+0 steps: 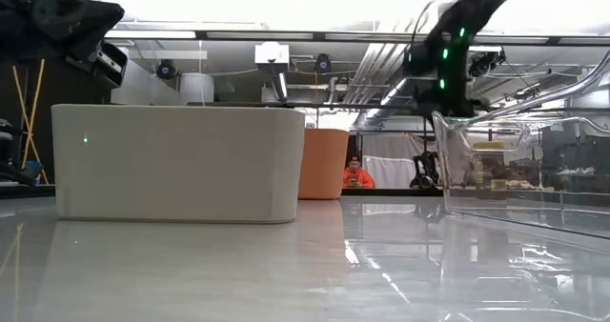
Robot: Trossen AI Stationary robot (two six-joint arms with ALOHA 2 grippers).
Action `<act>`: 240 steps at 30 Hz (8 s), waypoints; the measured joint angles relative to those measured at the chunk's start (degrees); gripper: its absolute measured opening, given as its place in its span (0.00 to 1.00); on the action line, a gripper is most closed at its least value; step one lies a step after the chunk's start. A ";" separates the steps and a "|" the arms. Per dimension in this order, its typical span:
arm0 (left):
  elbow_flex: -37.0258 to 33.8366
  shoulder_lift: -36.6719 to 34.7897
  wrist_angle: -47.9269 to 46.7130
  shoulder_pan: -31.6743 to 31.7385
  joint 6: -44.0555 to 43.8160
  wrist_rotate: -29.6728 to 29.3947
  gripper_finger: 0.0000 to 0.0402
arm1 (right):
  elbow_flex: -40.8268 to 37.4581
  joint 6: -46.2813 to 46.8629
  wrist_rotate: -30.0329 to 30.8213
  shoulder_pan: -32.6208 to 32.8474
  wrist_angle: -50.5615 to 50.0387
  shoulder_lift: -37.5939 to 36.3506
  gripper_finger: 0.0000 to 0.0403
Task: Sort spices by type
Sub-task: Put the top white seasoning bottle into the transparent bin, then put the white seasoning bottle into the transparent bin
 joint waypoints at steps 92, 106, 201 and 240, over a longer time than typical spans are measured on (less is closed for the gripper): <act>-0.01 0.01 -0.01 0.00 0.02 0.00 0.01 | 20.72 49.17 -21.77 98.04 -10.07 10.59 0.74; -0.01 0.01 -0.01 0.00 0.00 -0.01 0.01 | 18.67 72.23 -5.08 114.70 -15.12 13.30 0.74; 0.01 0.01 0.01 0.02 0.00 -0.02 0.01 | 20.50 69.81 -9.36 108.31 -8.82 18.53 0.74; 0.01 0.01 0.01 0.00 0.02 0.00 0.01 | 20.48 124.50 -20.61 103.91 -10.11 26.83 0.74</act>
